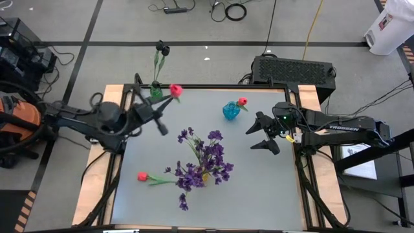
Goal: Sort flowers into vase by color
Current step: Put the bottom pink flower into the blue vase
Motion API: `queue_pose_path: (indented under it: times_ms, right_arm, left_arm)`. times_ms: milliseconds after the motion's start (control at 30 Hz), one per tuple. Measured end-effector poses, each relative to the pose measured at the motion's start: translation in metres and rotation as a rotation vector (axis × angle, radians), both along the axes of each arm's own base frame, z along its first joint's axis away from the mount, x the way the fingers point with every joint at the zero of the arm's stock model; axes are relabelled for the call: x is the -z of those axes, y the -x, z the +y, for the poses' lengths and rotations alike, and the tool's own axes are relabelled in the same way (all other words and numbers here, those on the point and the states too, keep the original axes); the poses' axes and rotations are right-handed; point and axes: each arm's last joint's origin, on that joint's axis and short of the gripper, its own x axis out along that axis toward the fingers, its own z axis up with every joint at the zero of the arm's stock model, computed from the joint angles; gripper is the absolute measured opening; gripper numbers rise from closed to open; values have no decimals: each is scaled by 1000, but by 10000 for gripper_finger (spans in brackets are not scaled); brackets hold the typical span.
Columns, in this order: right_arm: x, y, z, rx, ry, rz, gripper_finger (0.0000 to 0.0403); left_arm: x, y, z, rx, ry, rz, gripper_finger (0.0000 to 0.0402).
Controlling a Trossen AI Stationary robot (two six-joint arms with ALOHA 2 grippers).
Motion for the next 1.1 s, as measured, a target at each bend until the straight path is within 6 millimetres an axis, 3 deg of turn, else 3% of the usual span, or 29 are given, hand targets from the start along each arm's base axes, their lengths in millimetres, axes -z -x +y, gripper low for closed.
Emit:
queue_pose_path:
  times_ms: [200,467,667,800,1100]
  right_arm:
    - [0,0,0,0,0,0,345]
    - [0,0,0,0,0,0,345]
    - [0,0,0,0,0,0,345]
    - [0,0,0,0,0,0,345]
    - [0,0,0,0,0,0,345]
  left_arm:
    - [5,-29,16,-55,1,-66,18]
    - [22,-54,30,-123,-9,-6,18]
    - [31,-66,31,-111,-3,18,18]
    - [33,-74,35,12,54,-53,18]
    - [34,-80,71,66,135,-155,18]
